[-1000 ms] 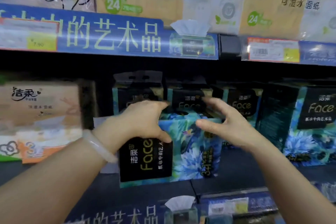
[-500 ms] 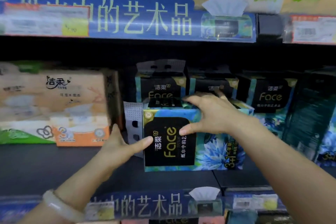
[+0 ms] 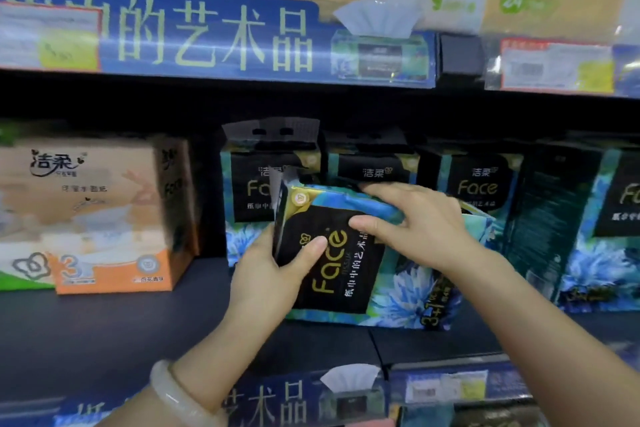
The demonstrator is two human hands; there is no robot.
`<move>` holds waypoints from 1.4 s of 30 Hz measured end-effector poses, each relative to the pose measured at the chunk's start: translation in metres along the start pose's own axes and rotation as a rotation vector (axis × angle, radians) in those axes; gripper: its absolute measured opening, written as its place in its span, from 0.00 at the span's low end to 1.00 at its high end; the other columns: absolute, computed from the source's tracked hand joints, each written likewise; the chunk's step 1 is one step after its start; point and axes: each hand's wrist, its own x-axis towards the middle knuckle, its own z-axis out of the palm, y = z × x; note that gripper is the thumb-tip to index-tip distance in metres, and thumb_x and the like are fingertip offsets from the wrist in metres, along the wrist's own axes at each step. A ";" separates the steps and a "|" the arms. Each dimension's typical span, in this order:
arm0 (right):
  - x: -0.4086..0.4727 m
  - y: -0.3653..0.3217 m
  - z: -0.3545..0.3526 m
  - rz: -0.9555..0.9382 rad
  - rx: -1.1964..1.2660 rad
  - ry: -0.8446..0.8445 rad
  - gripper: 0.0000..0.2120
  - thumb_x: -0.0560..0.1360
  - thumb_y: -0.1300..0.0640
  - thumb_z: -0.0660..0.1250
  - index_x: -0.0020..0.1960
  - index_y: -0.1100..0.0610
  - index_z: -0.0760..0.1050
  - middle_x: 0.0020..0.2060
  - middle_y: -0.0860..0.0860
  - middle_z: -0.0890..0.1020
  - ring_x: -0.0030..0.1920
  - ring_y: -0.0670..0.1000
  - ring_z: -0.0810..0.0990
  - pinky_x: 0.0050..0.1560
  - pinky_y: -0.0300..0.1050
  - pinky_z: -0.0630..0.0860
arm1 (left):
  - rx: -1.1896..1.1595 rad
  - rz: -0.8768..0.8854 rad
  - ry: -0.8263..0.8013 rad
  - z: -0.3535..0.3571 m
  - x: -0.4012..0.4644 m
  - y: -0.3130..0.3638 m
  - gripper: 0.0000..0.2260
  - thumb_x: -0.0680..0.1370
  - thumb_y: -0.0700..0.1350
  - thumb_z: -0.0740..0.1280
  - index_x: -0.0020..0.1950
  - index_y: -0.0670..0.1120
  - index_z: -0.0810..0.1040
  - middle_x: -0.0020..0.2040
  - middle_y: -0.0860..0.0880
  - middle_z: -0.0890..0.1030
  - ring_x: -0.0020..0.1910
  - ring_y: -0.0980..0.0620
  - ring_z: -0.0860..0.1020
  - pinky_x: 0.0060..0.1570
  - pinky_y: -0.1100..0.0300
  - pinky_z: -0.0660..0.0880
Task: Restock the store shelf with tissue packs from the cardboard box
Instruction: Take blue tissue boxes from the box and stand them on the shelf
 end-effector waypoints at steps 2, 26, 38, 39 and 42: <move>-0.004 0.015 -0.008 0.073 0.065 0.058 0.33 0.67 0.27 0.55 0.66 0.42 0.71 0.64 0.41 0.76 0.65 0.48 0.73 0.52 0.44 0.63 | 0.030 0.089 0.015 0.010 0.003 0.022 0.20 0.66 0.67 0.68 0.53 0.59 0.77 0.47 0.54 0.83 0.50 0.53 0.81 0.53 0.48 0.78; -0.068 0.144 0.018 0.750 0.561 0.361 0.66 0.55 0.29 0.70 0.74 0.46 0.29 0.74 0.50 0.29 0.75 0.51 0.31 0.72 0.65 0.37 | -0.014 0.037 -0.601 0.196 0.006 0.040 0.68 0.49 0.65 0.75 0.72 0.61 0.28 0.77 0.53 0.57 0.73 0.52 0.62 0.71 0.50 0.64; -0.067 0.154 0.034 0.722 0.451 0.364 0.62 0.56 0.23 0.56 0.73 0.49 0.26 0.72 0.51 0.25 0.73 0.50 0.26 0.71 0.62 0.33 | -0.156 -0.020 -0.522 0.213 0.005 0.039 0.65 0.58 0.47 0.82 0.73 0.62 0.32 0.77 0.53 0.53 0.73 0.51 0.62 0.71 0.49 0.64; -0.069 0.154 0.033 0.719 0.448 0.352 0.61 0.57 0.23 0.56 0.73 0.48 0.26 0.72 0.51 0.25 0.73 0.50 0.25 0.71 0.61 0.33 | -0.156 -0.027 -0.530 0.212 0.006 0.038 0.64 0.58 0.48 0.82 0.74 0.62 0.33 0.76 0.53 0.54 0.73 0.52 0.62 0.71 0.49 0.64; -0.076 0.158 0.028 0.730 0.456 0.328 0.56 0.61 0.22 0.54 0.73 0.47 0.26 0.72 0.49 0.25 0.73 0.49 0.26 0.71 0.62 0.33 | -0.197 -0.052 -0.548 0.212 0.007 0.034 0.67 0.47 0.65 0.80 0.72 0.68 0.37 0.76 0.54 0.60 0.72 0.52 0.65 0.71 0.48 0.65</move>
